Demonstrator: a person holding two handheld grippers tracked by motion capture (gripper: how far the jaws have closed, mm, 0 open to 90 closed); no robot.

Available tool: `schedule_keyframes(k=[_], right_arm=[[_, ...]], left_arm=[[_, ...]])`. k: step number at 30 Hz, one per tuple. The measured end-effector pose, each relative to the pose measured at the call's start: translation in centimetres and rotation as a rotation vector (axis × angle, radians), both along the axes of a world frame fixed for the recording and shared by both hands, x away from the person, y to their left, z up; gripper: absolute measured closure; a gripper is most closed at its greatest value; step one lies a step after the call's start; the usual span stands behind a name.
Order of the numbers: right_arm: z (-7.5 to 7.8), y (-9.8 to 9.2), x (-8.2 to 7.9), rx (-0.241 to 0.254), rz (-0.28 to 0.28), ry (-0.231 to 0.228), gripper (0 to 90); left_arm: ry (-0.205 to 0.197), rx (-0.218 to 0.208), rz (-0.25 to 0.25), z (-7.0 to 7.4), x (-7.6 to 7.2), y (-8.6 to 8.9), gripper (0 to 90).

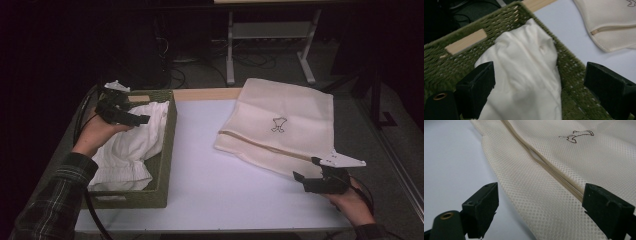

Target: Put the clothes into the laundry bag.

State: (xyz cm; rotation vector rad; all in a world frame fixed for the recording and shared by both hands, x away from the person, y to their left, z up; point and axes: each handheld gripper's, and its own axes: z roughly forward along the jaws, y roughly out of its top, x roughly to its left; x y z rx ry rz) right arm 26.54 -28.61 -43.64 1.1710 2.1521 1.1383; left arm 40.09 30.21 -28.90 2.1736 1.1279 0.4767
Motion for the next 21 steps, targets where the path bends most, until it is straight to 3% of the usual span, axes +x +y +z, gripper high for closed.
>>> schedule_keyframes(k=[11, 21], right_arm=[[-0.2, 0.0, 0.1, -0.006, 0.003, 0.01, 13.4], [-0.3, 0.0, 0.1, -0.011, 0.006, 0.013, 13.4]], left_arm=[[0.05, 0.021, 0.039, -2.0, -0.1, 2.4, 9.5], [0.115, 0.095, 0.061, -4.5, 0.3, 3.1, 9.5]])
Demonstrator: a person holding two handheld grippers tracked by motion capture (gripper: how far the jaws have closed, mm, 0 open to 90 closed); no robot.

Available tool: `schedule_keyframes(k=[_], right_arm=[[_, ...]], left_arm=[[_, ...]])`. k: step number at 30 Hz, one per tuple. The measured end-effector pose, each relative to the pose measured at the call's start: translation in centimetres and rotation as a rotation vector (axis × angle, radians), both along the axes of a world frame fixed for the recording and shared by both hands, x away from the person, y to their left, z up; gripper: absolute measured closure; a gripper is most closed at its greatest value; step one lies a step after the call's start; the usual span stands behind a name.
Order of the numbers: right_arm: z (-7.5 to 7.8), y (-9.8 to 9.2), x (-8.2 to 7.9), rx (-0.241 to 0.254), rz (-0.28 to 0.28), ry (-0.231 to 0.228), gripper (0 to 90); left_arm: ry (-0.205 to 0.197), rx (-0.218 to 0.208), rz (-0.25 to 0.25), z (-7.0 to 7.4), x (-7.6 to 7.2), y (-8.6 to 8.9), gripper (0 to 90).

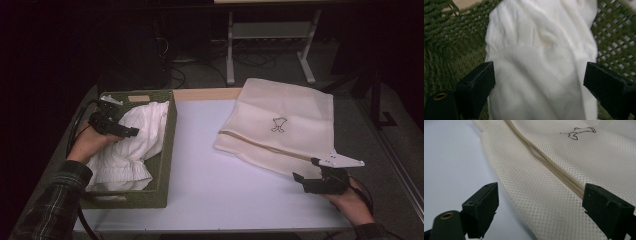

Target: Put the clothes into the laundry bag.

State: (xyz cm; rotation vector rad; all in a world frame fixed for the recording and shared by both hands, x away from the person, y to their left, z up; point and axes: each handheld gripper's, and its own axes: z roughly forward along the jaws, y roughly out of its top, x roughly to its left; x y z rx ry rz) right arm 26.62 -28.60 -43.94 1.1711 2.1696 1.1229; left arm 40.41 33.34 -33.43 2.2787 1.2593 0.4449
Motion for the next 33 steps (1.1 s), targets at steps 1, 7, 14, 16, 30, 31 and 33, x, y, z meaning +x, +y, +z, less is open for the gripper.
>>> schedule_keyframes(k=[1, 7, 14, 16, 30, 31, 33], right_arm=[[0.0, 0.0, 0.0, 0.0, -0.001, 0.0, 13.4], [-0.1, 0.0, 0.0, -0.003, 0.002, 0.001, 13.4], [-0.1, 0.1, 0.0, -0.008, 0.006, 0.004, 13.4], [-0.1, 0.1, 0.0, -0.01, 0.007, 0.004, 13.4], [-0.3, 0.2, 0.0, -0.031, 0.02, 0.007, 13.4], [-0.3, 0.2, 0.0, -0.032, 0.022, 0.008, 13.4], [-0.3, 0.2, 0.0, -0.034, 0.023, 0.009, 13.4]], left_arm=[[0.011, 0.006, 0.001, -0.3, 0.1, 0.1, 9.5], [0.025, 0.0, -0.002, -1.2, 0.2, 0.4, 9.6], [0.058, 0.003, -0.012, -2.2, 0.5, 0.4, 10.1], [0.067, -0.005, -0.004, -2.5, 0.7, 0.5, 10.0], [0.152, 0.023, -0.089, -3.8, 0.9, -0.8, 8.8], [0.154, 0.038, -0.092, -4.0, 0.9, -1.0, 8.8], [0.166, 0.059, -0.095, -4.4, 1.0, -1.2, 8.6]])
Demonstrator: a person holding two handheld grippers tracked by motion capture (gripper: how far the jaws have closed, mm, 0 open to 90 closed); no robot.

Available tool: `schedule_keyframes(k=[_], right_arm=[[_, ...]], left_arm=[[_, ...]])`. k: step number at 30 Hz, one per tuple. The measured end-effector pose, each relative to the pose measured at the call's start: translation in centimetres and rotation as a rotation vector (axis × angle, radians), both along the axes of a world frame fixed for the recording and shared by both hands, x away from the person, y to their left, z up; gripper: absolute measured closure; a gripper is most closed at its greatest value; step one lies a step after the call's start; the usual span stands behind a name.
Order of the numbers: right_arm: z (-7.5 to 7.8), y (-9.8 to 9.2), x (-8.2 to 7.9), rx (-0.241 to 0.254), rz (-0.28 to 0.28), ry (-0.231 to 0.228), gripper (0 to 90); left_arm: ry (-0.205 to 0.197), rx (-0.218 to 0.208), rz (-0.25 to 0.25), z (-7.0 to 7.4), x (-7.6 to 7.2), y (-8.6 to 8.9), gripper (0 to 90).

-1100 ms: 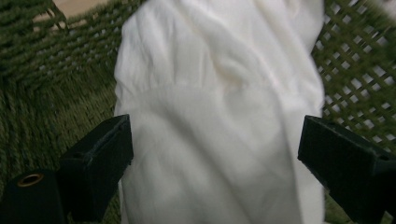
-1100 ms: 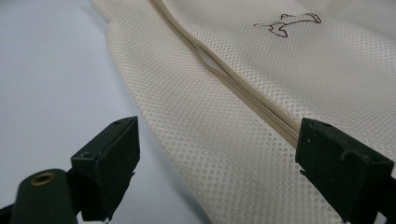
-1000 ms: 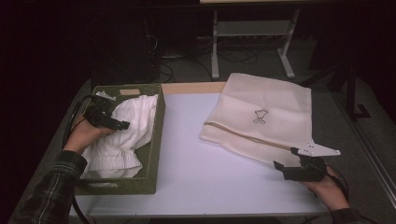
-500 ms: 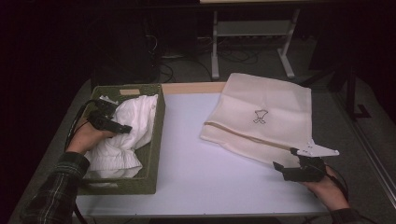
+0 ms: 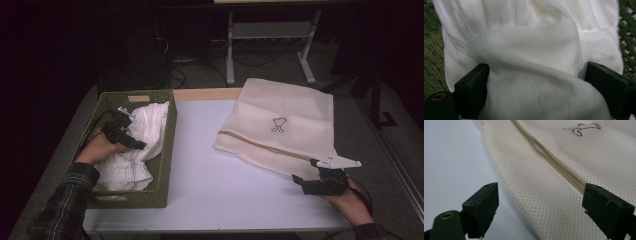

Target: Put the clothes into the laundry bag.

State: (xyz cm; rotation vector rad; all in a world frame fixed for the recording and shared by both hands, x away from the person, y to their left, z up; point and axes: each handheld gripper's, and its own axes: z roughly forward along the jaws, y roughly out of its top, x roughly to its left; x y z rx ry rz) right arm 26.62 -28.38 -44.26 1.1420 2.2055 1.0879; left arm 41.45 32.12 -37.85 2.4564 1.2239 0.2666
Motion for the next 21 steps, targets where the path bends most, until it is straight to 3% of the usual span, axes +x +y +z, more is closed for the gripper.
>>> schedule_keyframes(k=[8, 16, 18, 21], right_arm=[[0.0, 0.0, 0.0, -0.003, 0.003, 0.002, 13.5], [-0.1, 0.0, 0.0, -0.005, 0.004, 0.001, 13.4], [-0.1, 0.0, 0.0, -0.004, 0.003, 0.001, 13.4], [-0.1, -0.1, -0.1, -0.004, 0.001, 0.004, 13.4]], left_arm=[[0.026, 0.076, -0.006, -1.8, 0.5, -0.6, 8.2], [0.008, 0.102, -0.001, -2.3, 0.9, 0.2, 8.4], [0.01, 0.092, 0.017, -2.3, 1.0, 0.8, 8.8], [0.016, 0.112, 0.038, -2.6, 1.2, 1.2, 8.8]])
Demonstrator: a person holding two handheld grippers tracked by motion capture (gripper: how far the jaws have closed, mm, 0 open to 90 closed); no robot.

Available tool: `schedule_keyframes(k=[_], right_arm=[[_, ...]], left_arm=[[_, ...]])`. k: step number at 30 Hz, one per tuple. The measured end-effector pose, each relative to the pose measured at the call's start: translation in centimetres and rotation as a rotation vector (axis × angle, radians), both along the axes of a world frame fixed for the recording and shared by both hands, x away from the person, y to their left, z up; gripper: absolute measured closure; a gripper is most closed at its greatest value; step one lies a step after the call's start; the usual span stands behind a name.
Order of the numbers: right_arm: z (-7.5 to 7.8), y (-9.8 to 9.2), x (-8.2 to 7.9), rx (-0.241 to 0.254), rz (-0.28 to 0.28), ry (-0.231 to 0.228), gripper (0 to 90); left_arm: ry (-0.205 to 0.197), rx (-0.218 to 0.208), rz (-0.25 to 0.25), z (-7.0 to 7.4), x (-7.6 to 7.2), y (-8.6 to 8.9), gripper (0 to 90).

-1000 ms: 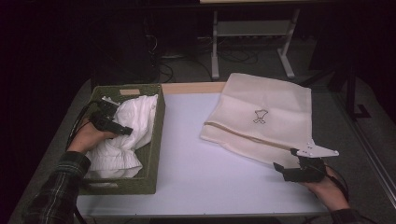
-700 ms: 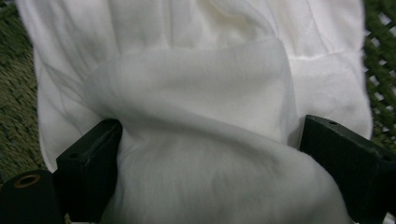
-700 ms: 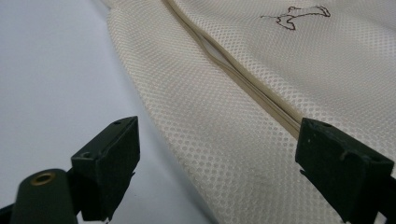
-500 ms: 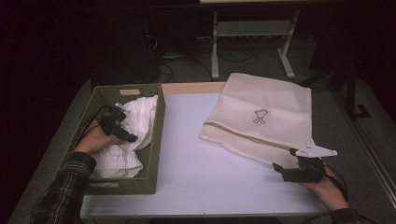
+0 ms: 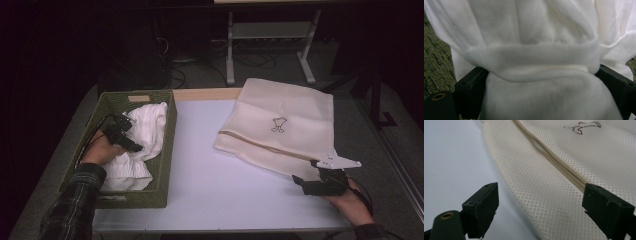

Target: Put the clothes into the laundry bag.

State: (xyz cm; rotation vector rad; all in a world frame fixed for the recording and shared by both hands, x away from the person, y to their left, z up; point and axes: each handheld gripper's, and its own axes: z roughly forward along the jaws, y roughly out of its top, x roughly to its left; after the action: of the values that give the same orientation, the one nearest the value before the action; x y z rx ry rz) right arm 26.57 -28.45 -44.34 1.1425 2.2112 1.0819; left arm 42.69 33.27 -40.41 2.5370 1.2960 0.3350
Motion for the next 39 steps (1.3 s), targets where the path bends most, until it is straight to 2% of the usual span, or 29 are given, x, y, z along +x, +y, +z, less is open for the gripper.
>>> schedule_keyframes(k=[5, 8, 16, 21, 25, 28, 33, 39], right_arm=[[0.0, 0.0, -0.1, -0.002, 0.001, 0.002, 13.5], [0.0, 0.0, 0.0, 0.001, 0.001, 0.003, 13.4], [-0.1, 0.1, 0.1, 0.002, 0.007, 0.005, 13.4], [-0.1, 0.0, 0.1, 0.001, 0.004, 0.005, 13.5], [-0.1, 0.1, 0.1, 0.001, 0.007, 0.008, 13.5], [-0.2, 0.1, 0.1, 0.0, 0.008, 0.008, 13.5], [-0.2, 0.1, 0.1, 0.005, 0.006, 0.012, 13.5], [-0.1, 0.0, 0.2, 0.007, 0.005, 0.008, 13.5]], left_arm=[[0.009, -0.01, -0.012, -0.5, 0.1, -0.3, 7.6], [-0.002, -0.004, -0.008, -0.8, 0.0, -0.7, 7.4], [-0.01, -0.019, 0.009, -1.1, 0.0, -0.7, 8.4], [-0.009, -0.044, 0.019, -0.7, -0.2, -0.3, 20.2], [-0.011, -0.054, 0.036, -0.1, -0.3, -0.2, 42.8], [-0.006, -0.051, 0.035, 0.2, -0.4, -0.3, 54.3], [-0.007, -0.056, 0.043, 0.9, -0.4, -0.3, 58.4], [-0.015, -0.109, 0.059, 2.4, -0.6, 0.3, 60.6]])
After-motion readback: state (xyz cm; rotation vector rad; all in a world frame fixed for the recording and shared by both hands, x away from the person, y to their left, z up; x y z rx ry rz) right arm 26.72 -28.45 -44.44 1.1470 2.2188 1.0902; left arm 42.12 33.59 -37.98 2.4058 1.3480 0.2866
